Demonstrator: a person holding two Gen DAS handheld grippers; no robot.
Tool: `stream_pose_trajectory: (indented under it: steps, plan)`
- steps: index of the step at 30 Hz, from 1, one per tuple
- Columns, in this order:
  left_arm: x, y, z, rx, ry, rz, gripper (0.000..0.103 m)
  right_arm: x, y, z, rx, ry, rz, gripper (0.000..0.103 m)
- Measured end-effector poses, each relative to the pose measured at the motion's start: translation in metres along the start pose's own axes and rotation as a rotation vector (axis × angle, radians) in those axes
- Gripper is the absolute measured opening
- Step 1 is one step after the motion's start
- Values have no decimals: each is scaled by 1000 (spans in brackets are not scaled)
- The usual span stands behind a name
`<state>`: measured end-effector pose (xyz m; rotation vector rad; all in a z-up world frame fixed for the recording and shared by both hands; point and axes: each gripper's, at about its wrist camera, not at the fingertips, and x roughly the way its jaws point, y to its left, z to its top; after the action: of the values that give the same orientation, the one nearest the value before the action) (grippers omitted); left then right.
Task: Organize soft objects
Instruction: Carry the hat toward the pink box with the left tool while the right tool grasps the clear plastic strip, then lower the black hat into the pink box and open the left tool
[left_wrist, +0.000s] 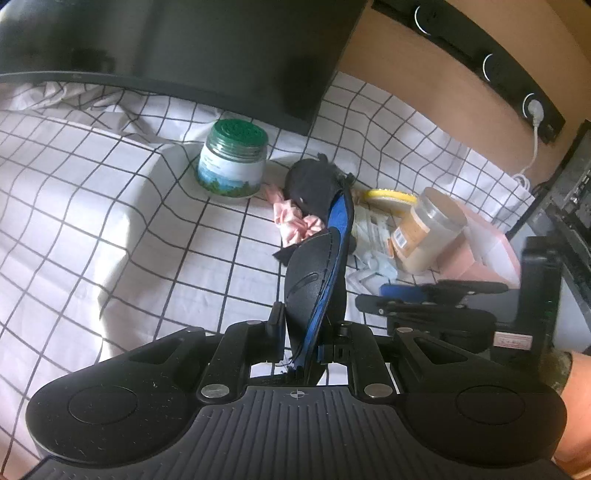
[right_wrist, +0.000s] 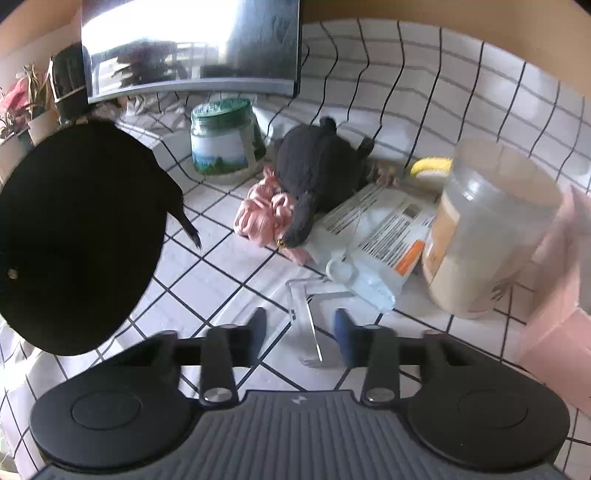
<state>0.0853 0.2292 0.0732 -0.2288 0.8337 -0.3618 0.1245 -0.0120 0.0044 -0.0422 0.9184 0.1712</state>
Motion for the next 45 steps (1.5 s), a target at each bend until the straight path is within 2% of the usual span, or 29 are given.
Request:
stream_pose_trajectory:
  steps: [1, 4, 9, 14, 15, 16, 17, 20, 24, 27, 32, 34, 36, 38, 43, 45]
  plan:
    - [0, 1, 0, -1, 0, -3, 17, 0, 1, 1, -13, 5, -10, 13]
    - [2, 0, 0, -6, 5, -12, 17, -7, 3, 0, -34, 25, 18, 12]
    - [12, -7, 3, 10, 17, -51, 17, -44, 3, -17, -89, 16, 40, 12]
    - [20, -31, 3, 77, 61, -124, 17, -85, -9, -40, -103, 41, 2, 12]
    - [21, -39, 2, 102, 76, -143, 17, -95, -12, -45, -111, 43, -11, 11]
    - [22, -46, 0, 122, 91, -161, 17, -107, -15, -51, -121, 45, -26, 2]
    - [23, -53, -2, 143, 108, -186, 17, -120, -19, -57, -125, 47, -42, 2]
    - [28, -82, -11, 213, 164, -276, 17, -154, -34, -69, -95, 30, -96, 2]
    - [42, -119, -15, 293, 198, -353, 17, -184, -57, -79, -32, -6, -177, 2]
    - [52, -133, -13, 312, 200, -359, 17, -186, -74, -93, 25, 0, -220, 2]
    - [65, -132, -13, 302, 214, -343, 17, -179, -85, -119, 111, 37, -211, 3]
    - [70, -130, -11, 295, 218, -331, 17, -173, -82, -124, 120, 55, -210, 8]
    - [69, -126, -8, 282, 210, -327, 17, -168, -76, -125, 118, 68, -212, 21]
    - [67, -121, -5, 264, 193, -321, 17, -163, -72, -125, 115, 71, -220, 52]
    - [60, -104, 3, 206, 147, -279, 17, -157, -62, -129, 97, 52, -240, 68]
    - [56, -98, 5, 190, 133, -269, 17, -154, -60, -134, 88, 51, -260, 69]
